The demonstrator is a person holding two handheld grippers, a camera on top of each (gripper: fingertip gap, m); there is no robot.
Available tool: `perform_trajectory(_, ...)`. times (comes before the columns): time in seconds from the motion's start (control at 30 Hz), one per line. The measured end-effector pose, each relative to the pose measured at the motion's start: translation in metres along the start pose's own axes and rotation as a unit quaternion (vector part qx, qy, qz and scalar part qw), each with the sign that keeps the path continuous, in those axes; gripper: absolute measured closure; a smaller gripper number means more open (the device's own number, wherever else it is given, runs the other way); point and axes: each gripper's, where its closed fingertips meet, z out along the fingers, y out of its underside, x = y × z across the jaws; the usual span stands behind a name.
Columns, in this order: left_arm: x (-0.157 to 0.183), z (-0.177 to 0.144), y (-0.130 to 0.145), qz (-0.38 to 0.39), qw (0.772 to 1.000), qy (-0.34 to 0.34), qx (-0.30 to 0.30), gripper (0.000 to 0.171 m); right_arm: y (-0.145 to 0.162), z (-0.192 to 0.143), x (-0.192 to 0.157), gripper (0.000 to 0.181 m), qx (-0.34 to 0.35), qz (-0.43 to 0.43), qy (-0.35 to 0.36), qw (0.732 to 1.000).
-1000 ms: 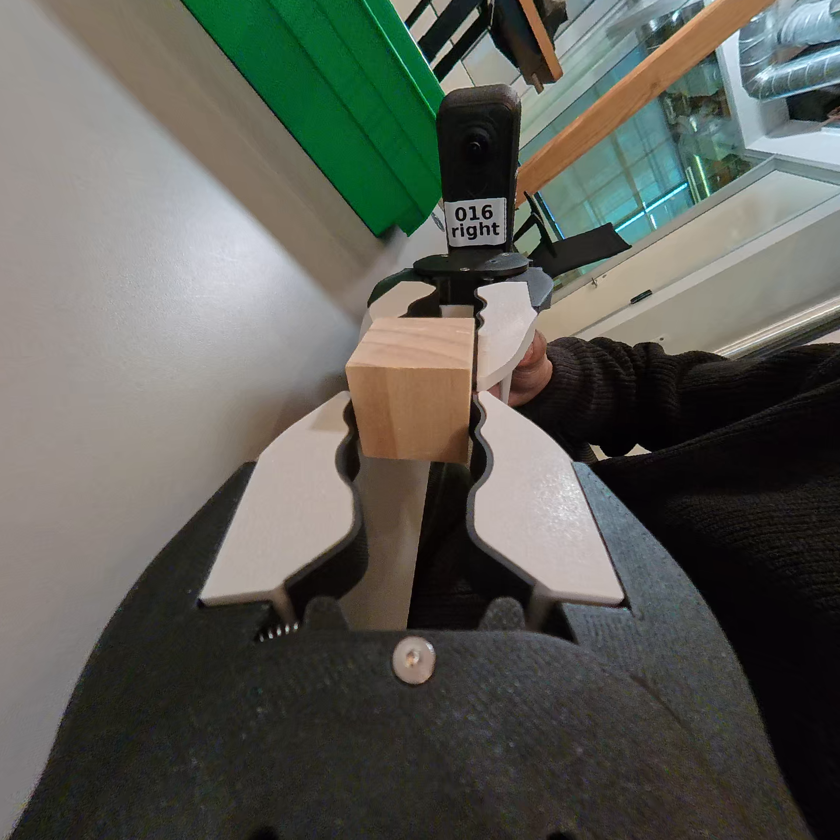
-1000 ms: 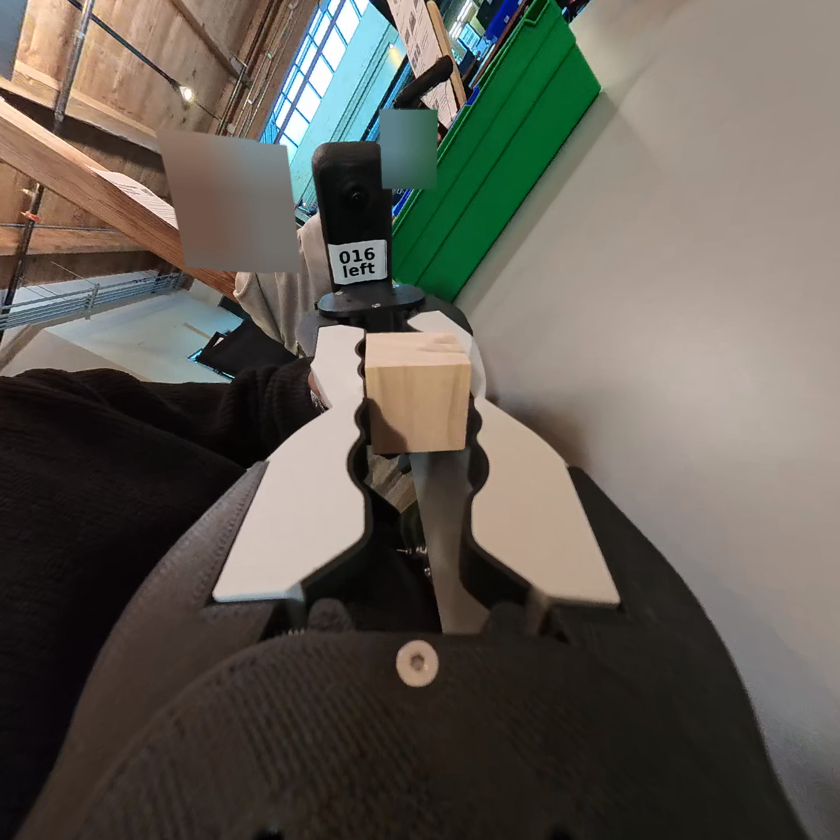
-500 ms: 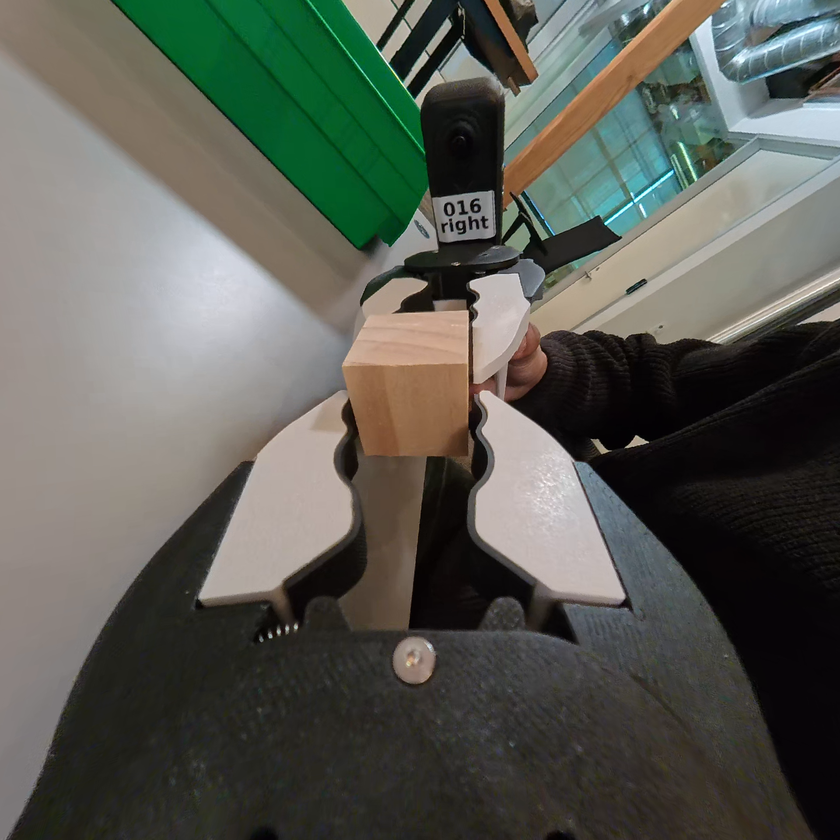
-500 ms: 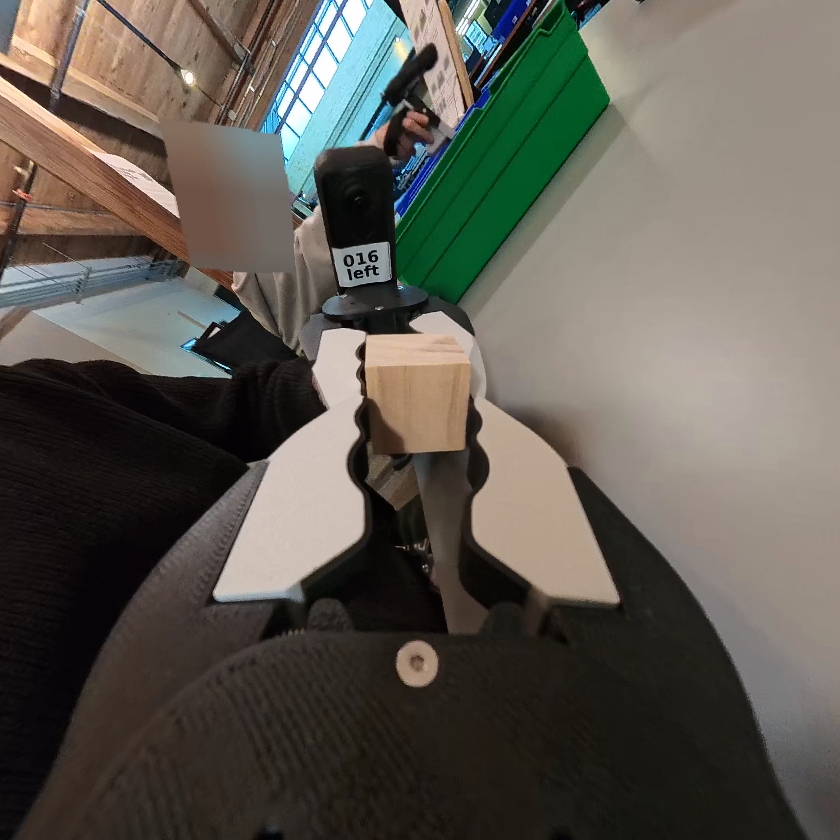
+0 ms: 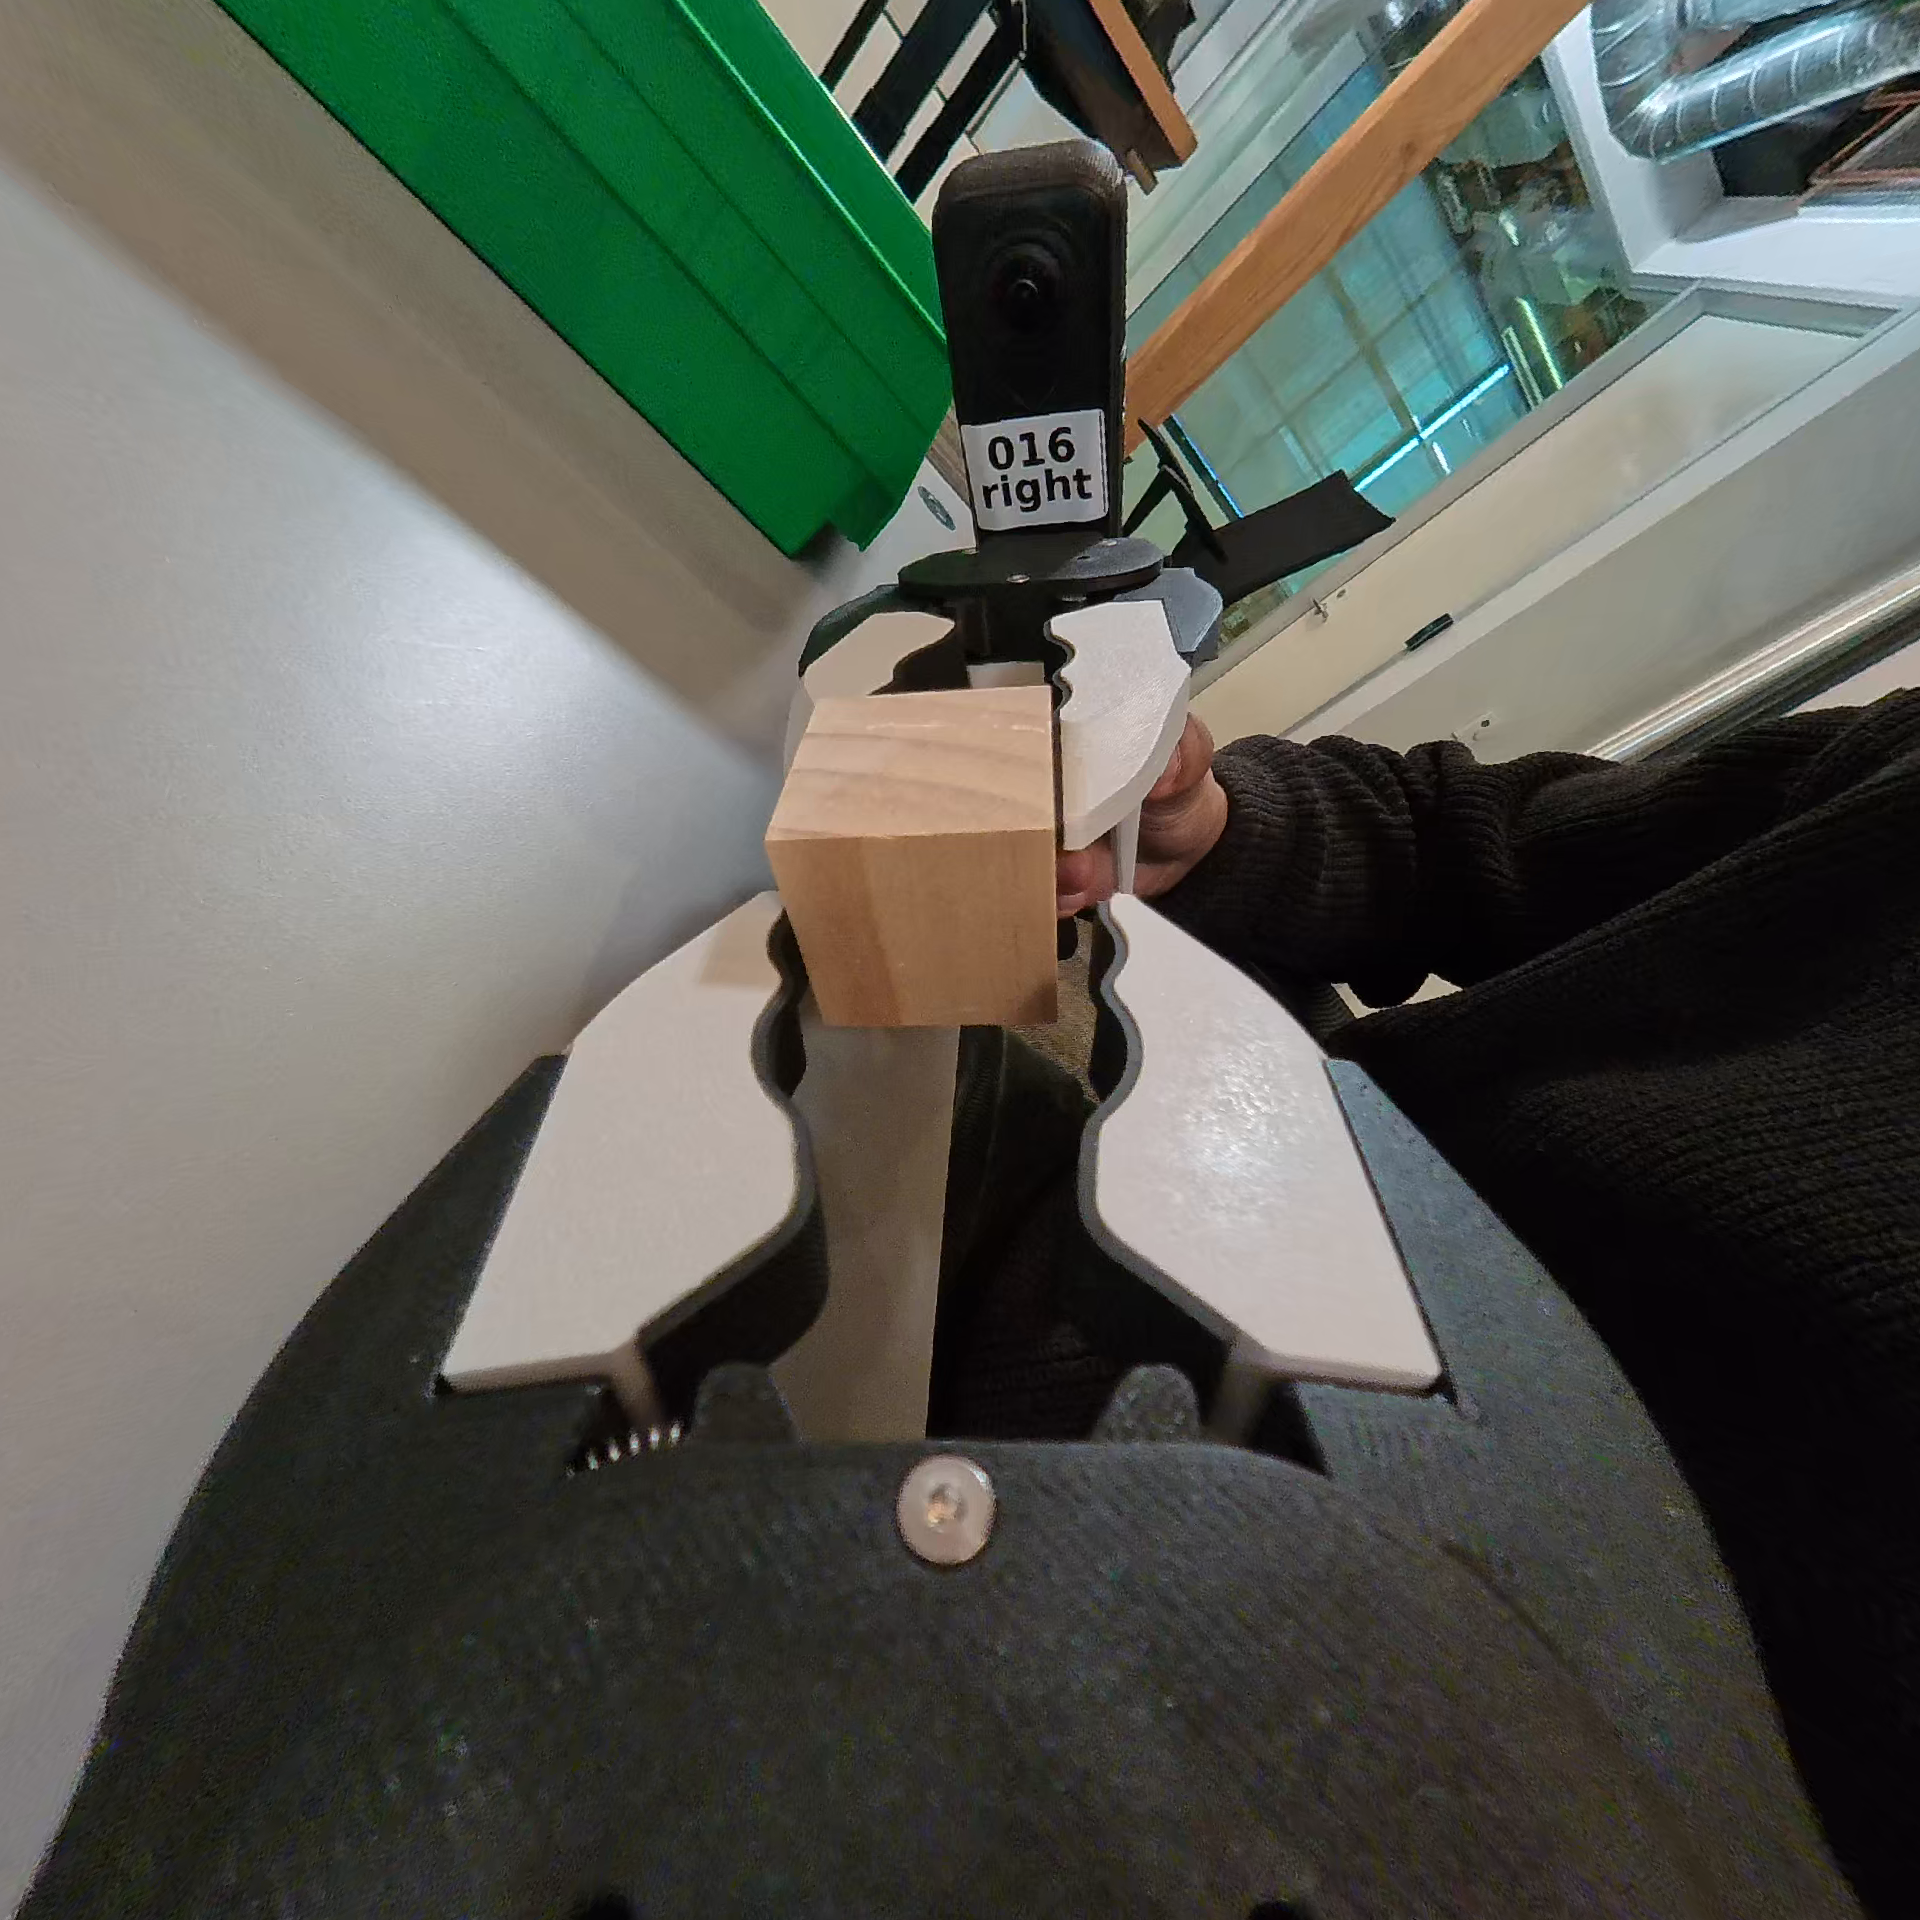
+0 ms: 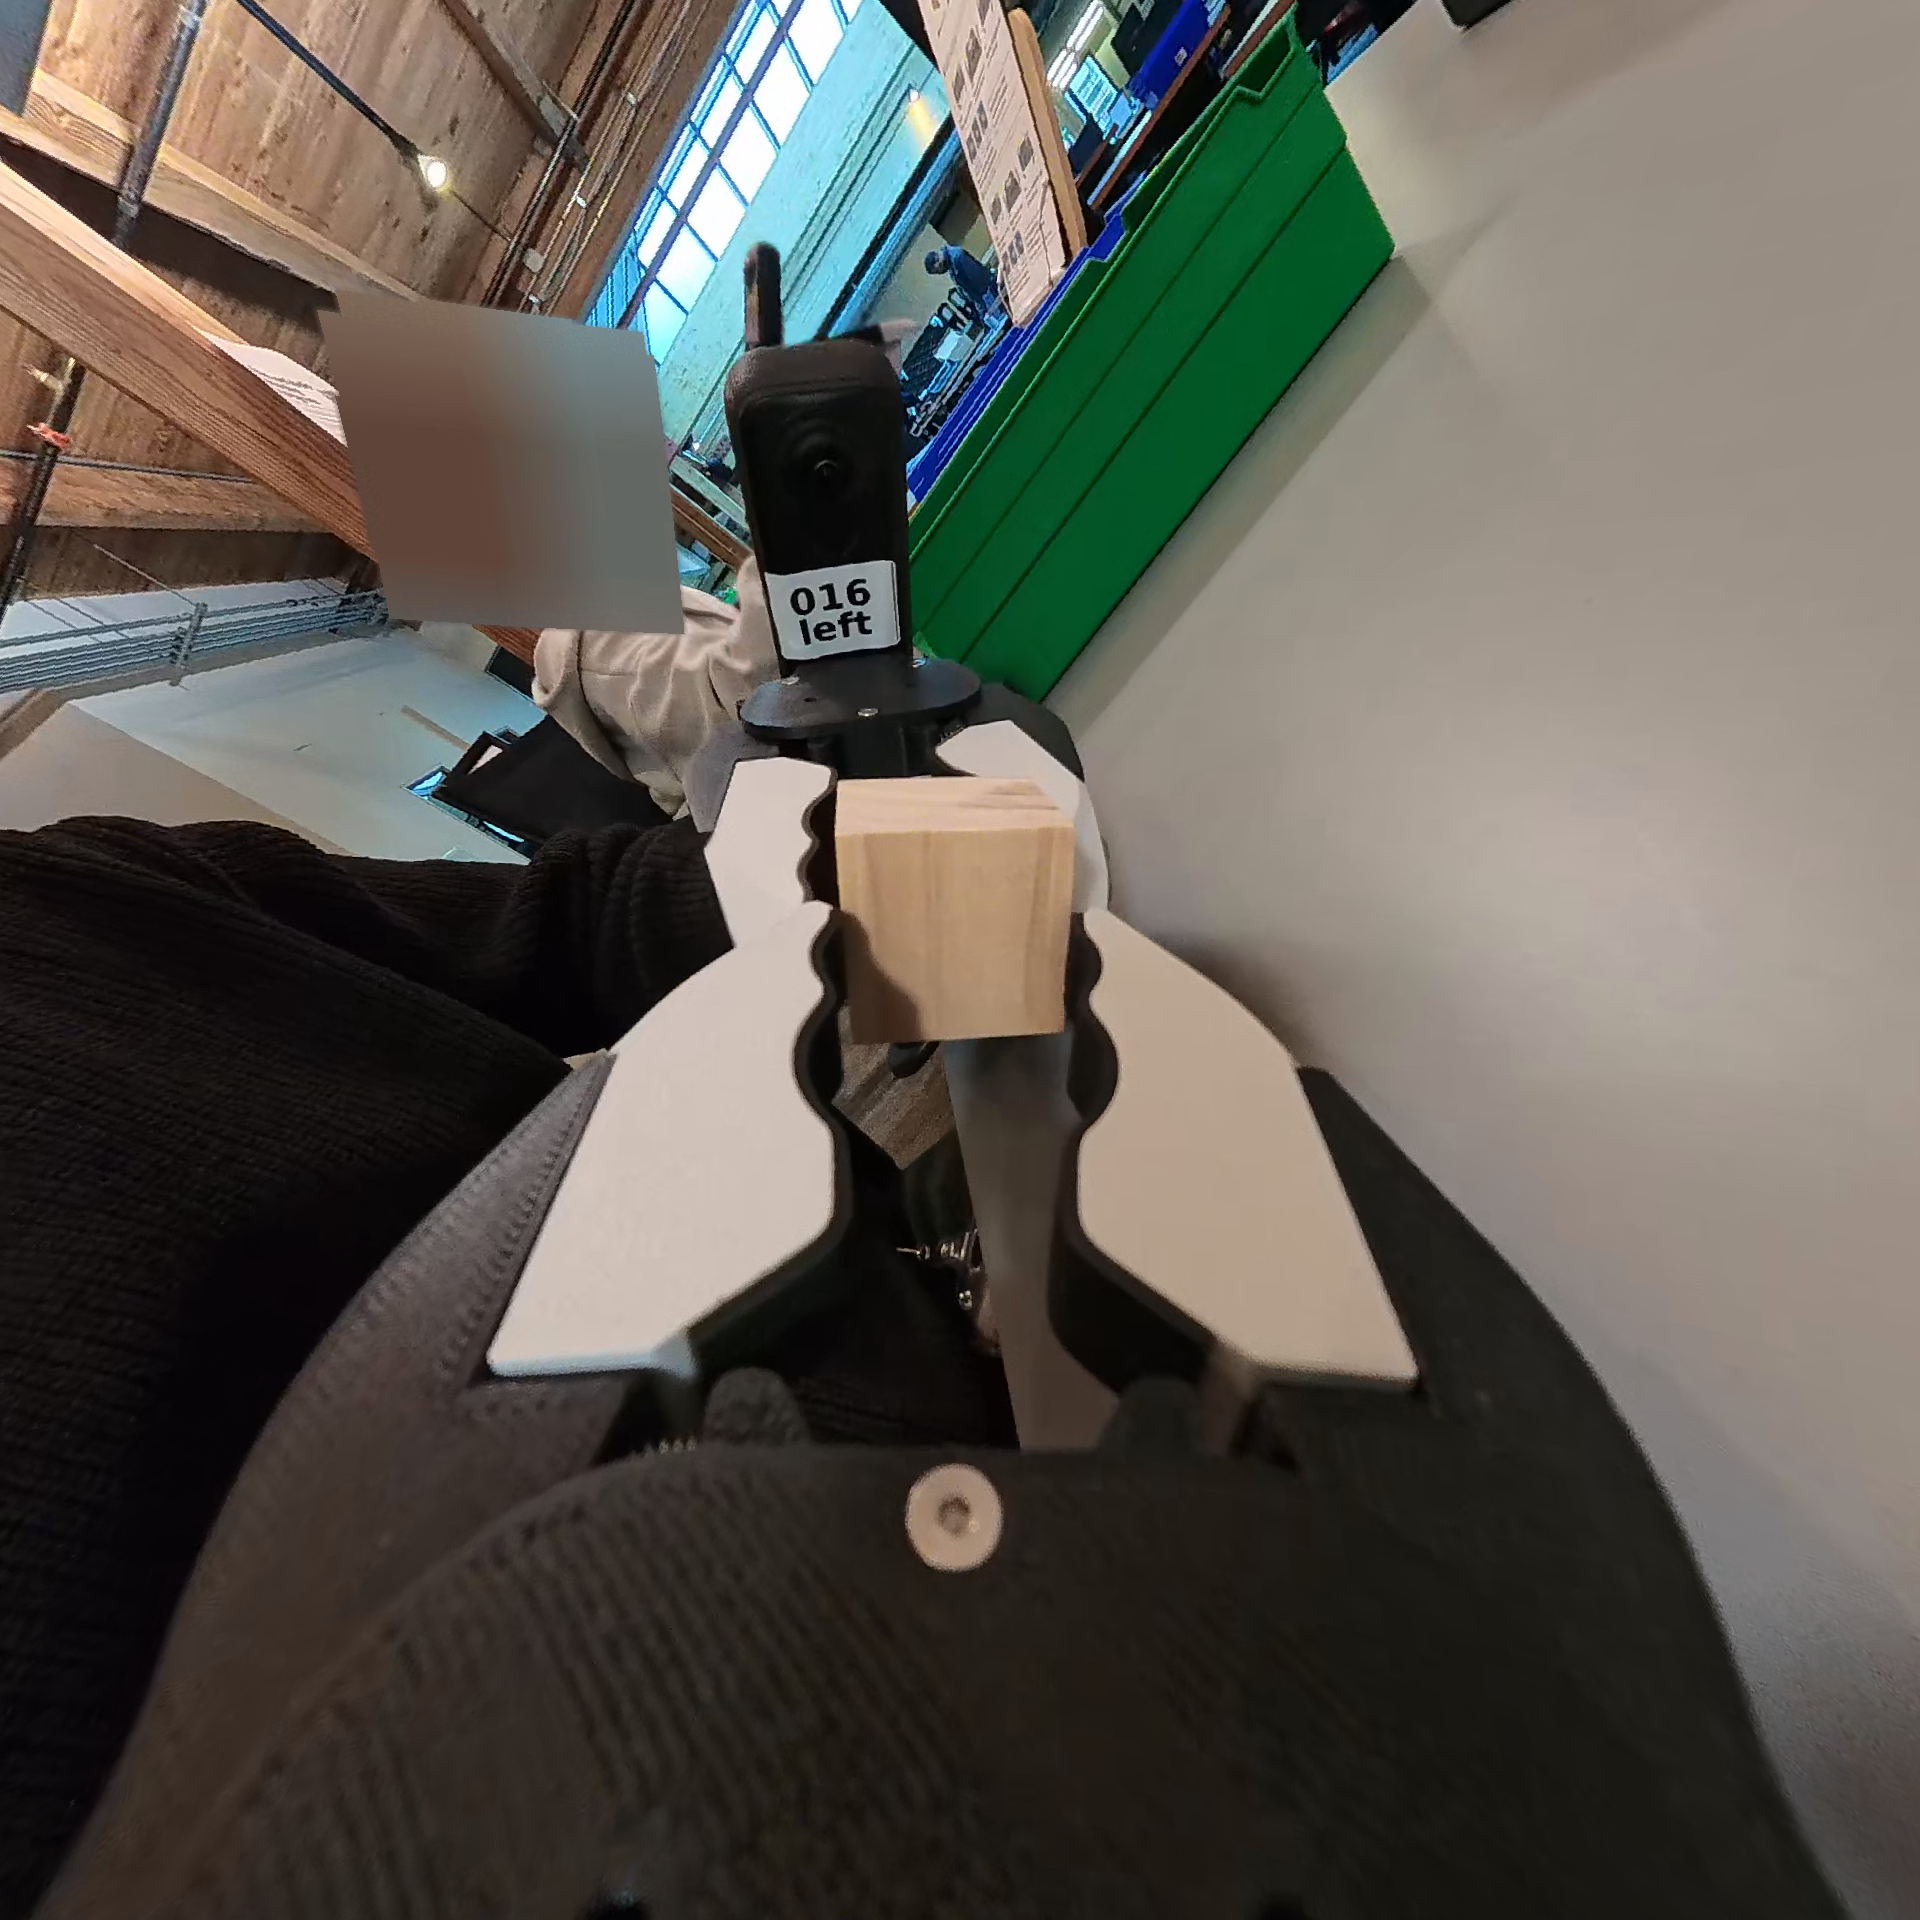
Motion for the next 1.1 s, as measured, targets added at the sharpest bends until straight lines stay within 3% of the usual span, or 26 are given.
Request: perform_trajectory(1.1,-0.002,-0.01,-0.017,-0.039,0.998,0.028,0.047,0.119,-0.008,-0.008,0.002,0.14,0.015,0.012,-0.011,1.0)
